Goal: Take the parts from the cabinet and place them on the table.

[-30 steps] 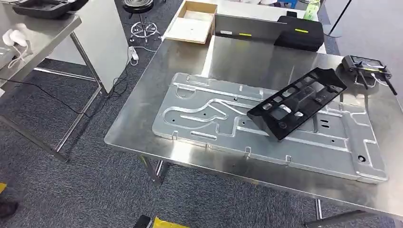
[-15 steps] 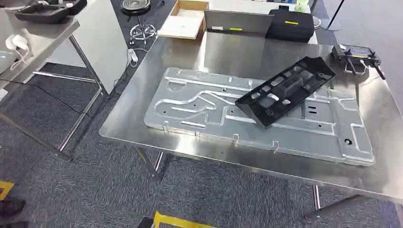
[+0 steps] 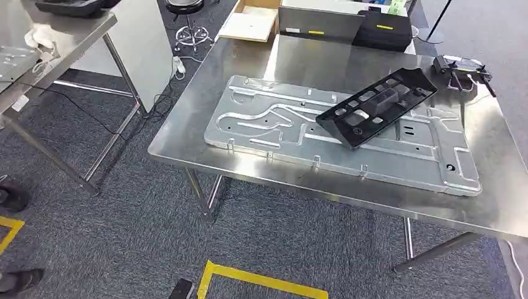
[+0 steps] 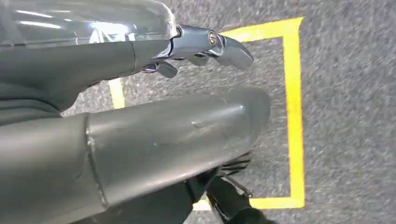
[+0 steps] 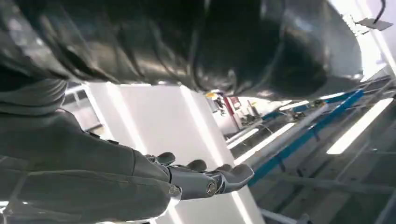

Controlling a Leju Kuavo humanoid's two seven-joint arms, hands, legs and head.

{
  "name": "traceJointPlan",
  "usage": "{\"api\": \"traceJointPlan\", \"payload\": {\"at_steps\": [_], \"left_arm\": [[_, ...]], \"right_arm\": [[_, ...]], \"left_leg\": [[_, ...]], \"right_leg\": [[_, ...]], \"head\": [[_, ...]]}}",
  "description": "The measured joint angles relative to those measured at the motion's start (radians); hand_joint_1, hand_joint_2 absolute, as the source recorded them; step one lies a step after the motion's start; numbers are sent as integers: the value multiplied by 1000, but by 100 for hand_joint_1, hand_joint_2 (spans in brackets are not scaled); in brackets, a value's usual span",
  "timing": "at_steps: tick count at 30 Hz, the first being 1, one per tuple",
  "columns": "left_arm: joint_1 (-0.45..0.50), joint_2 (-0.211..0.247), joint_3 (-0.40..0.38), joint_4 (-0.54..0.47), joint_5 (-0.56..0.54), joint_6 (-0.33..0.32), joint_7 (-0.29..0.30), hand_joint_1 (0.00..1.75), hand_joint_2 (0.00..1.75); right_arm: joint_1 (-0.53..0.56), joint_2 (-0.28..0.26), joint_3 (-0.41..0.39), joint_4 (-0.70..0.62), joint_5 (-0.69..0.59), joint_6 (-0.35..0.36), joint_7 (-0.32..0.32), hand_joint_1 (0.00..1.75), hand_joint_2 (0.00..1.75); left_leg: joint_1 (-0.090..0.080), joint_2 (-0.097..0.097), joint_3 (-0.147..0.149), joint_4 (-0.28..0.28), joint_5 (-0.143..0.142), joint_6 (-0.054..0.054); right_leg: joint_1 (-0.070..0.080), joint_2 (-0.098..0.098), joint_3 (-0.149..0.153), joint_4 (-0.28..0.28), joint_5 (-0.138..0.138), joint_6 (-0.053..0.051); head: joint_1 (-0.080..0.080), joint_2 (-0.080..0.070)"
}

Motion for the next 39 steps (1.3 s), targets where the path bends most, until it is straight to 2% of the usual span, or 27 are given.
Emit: {"api": "traceJointPlan", "payload": {"at_steps": [1, 2, 3, 5, 6, 7, 8, 11, 12, 14, 16, 17, 18, 20, 21, 22, 25, 26, 28, 30, 31, 32, 33, 35, 36, 37, 39], "left_arm": [[4, 1, 0, 0, 0, 3, -2, 0, 0], [8, 3, 1, 0, -1, 6, -3, 0, 0], [11, 3, 1, 0, -1, 9, -3, 0, 0], [14, 5, 2, 0, -2, 15, -2, 0, 0], [15, 8, 2, 0, -1, 19, -1, 0, 0], [17, 9, 3, 0, -1, 21, 2, 0, 0], [18, 11, 6, 0, 0, 22, 2, 0, 0], [24, 16, 11, 0, 2, 21, -3, 0, 0], [26, 16, 14, 0, 3, 20, -8, 0, 0], [25, 16, 17, 0, 10, 15, -19, 0, 0], [25, 16, 17, 0, 11, 11, -31, 0, 0], [25, 16, 17, 0, 12, 10, -34, 0, 0], [24, 16, 17, 0, 12, 10, -35, 0, 0], [19, 16, 18, 0, 15, 12, -38, 0, 0], [16, 17, 19, 0, 17, 14, -40, 0, 0], [13, 18, 21, 0, 19, 17, -42, 0, 0], [10, 19, 25, 0, 20, 21, -44, 0, 0], [10, 19, 26, 0, 23, 22, -42, 0, 0], [7, 20, 34, 0, 35, 14, -32, 0, 0], [8, 22, 43, 0, 40, 9, -29, 0, 0], [9, 22, 45, 0, 40, 8, -27, 0, 0], [10, 23, 46, 0, 39, 10, -22, 0, 0], [10, 23, 48, 0, 39, 10, -19, 0, 0], [10, 22, 49, 0, 35, 7, -16, 0, 0], [10, 21, 49, 0, 34, 5, -16, 0, 0], [10, 21, 49, 0, 33, 5, -17, 0, 0], [13, 17, 50, 0, 32, 4, -18, 0, 0]], "right_arm": [[16, 17, -3, 12, -10, -17, -14, 0, 0], [32, 32, -8, 21, -17, -33, -30, 0, 0], [45, 44, -11, 27, -25, -47, -46, 0, 0], [64, 63, -24, 34, -34, -70, -74, 0, 0], [67, 74, -34, 37, -38, -75, -83, 0, 0], [81, 81, -43, 39, -40, -77, -91, 0, 0], [87, 88, -54, 41, -40, -79, -95, 0, 0], [103, 98, -87, 42, -47, -82, -100, 0, 0], [104, 99, -98, 42, -52, -81, -100, 0, 0], [106, 99, -121, 42, -70, -80, -99, 0, 0], [116, 101, -144, 43, -80, -82, -102, 0, 0], [125, 104, -155, 44, -80, -82, -111, 0, 0], [134, 108, -166, 45, -74, -83, -121, 0, 0], [142, 120, -201, 50, -57, -83, -145, 0, 0], [144, 125, -219, 52, -44, -83, -157, 0, 0], [144, 132, -245, 55, -24, -83, -170, 0, 0], [147, 143, -308, 59, 2, -84, -186, 0, 0], [146, 142, -325, 60, 3, -84, -191, 0, 0], [138, 132, -349, 67, -9, -83, -192, 0, 0], [129, 116, -357, 79, -20, -81, -186, 0, 0], [129, 112, -359, 83, -24, -82, -181, 0, 0], [129, 106, -359, 87, -27, -83, -179, 0, 0], [129, 100, -359, 89, -30, -83, -175, 0, 0], [129, 72, -359, 90, -42, -81, -159, 0, 0], [130, 58, -359, 90, -52, -80, -149, 0, 0], [130, 51, -360, 90, -63, -77, -142, 0, 0], [150, 35, -364, 89, -78, -75, -137, 0, 0]], "left_leg": [[0, 0, -10, 2, 7, -1], [0, 1, -19, 5, 11, -3], [1, 1, -28, 11, 14, -6], [2, 2, -46, 33, 13, -10], [-2, 0, -57, 42, 11, -19], [-3, -1, -56, 46, 10, -24], [-4, -1, -58, 58, 9, -28], [-2, -2, -70, 69, 2, -43], [-1, -3, -81, 101, -29, -52], [8, -3, -145, 254, -123, -62], [14, -2, -188, 371, -163, -66], [15, -2, -180, 368, -148, -66], [15, -3, -151, 323, -116, -63], [14, -5, -46, 136, -34, -49], [10, -8, -15, 69, -37, -39], [8, -6, -4, 58, -35, -39], [5, -7, -9, 50, -32, -35], [13, -5, -2, 29, -19, -25], [14, -2, -4, 18, -7, -12], [12, 0, -9, 21, -1, -10], [12, 1, -13, 25, -1, -10], [12, 1, -18, 31, -1, -10], [12, 1, -24, 38, -2, -11], [12, 0, -36, 57, -7, -16], [11, -2, -45, 71, -12, -22], [5, -5, -53, 82, -15, -25], [6, -7, -61, 88, -11, -32]], "right_leg": [[-1, 0, -2, 39, 1, 2], [-2, -1, 16, 34, 19, 4], [-4, -1, 55, -12, 44, 5], [-6, -5, 187, -193, 77, 7], [1, -5, 204, -224, 47, -5], [8, 1, 191, -210, 69, -18], [7, 2, 197, -229, 55, -24], [-1, 0, 189, -223, 64, -44], [-1, -1, 187, -223, 67, -50], [1, -2, 177, -222, 72, -58], [3, -2, 170, -220, 75, -59], [3, -2, 169, -220, 76, -58], [4, -1, 169, -220, 77, -57], [6, 1, 172, -220, 78, -55], [5, 1, 171, -220, 79, -53], [9, 3, 168, -222, 83, -45], [8, 2, 169, -233, 93, -28], [7, 2, 170, -233, 91, -20], [4, 2, 137, -162, 32, -21], [7, 3, 74, -17, -44, -15], [7, 3, 48, 42, -65, -11], [7, 3, 42, 58, -61, -9], [4, 2, 56, 32, -35, -8], [-2, 1, 138, -123, 49, -4], [-4, 0, 172, -200, 57, -4], [9, 3, 171, -198, 59, -10], [10, 4, 163, -193, 64, -23]], "head": [[0, 0], [0, 0], [0, 0], [0, 0], [0, 0], [0, 0], [2, 0], [2, 0], [1, 0], [1, 0], [1, 0], [2, 0], [1, 0], [1, 0], [2, 0], [2, 0], [1, 0], [1, 0], [2, 0], [2, 0], [2, 0], [2, 0], [2, 0], [2, 0], [2, 0], [2, 0], [1, 0]]}}
